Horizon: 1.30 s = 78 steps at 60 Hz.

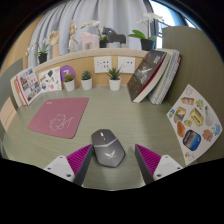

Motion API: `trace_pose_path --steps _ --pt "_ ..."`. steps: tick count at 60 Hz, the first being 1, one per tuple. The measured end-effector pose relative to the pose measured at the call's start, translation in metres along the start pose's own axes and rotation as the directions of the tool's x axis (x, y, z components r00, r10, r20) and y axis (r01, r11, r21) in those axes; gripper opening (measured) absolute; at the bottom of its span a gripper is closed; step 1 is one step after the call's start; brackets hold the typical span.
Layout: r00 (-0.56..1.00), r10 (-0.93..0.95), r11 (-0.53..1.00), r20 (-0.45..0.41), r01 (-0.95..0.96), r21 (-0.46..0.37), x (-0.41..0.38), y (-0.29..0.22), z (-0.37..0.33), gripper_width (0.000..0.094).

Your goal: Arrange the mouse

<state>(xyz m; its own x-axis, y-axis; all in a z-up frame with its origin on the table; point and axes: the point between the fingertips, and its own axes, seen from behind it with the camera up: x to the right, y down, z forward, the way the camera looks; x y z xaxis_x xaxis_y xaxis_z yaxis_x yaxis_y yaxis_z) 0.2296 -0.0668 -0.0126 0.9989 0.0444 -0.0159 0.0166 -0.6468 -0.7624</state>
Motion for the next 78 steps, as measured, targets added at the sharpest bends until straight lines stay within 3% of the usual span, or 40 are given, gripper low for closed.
trace_pose_path --steps 6,17,19,27,39,46,50,60,68,73,78 --pt "1.000 0.021 1.000 -0.008 -0.021 -0.007 0.007 -0.012 0.014 0.0820" --pt "0.998 0.044 0.999 -0.040 -0.044 -0.004 0.020 -0.024 0.029 0.0604" --pt "0.997 0.052 0.999 -0.050 -0.053 -0.007 0.022 -0.024 0.030 0.0520" --pt "0.997 0.054 0.998 -0.050 -0.055 -0.021 0.021 -0.024 0.031 0.0450" --pt "0.995 0.062 0.991 -0.082 -0.071 -0.111 0.020 -0.023 0.033 0.0308" --pt "0.987 0.089 0.984 -0.134 -0.108 -0.145 0.017 -0.032 0.027 0.0308" --pt "0.978 0.116 0.987 -0.172 -0.133 -0.087 0.014 -0.070 0.007 0.0308" --pt "0.969 0.110 0.981 -0.222 -0.069 0.182 -0.014 -0.236 -0.081 0.0307" --pt "0.977 0.084 0.941 -0.195 -0.013 0.337 -0.073 -0.339 -0.130 0.0307" --pt "0.986 0.049 0.926 -0.158 0.015 0.377 -0.119 -0.365 -0.130 0.0307" --pt "0.993 0.021 0.940 -0.119 0.021 0.340 -0.159 -0.359 -0.092 0.0306"
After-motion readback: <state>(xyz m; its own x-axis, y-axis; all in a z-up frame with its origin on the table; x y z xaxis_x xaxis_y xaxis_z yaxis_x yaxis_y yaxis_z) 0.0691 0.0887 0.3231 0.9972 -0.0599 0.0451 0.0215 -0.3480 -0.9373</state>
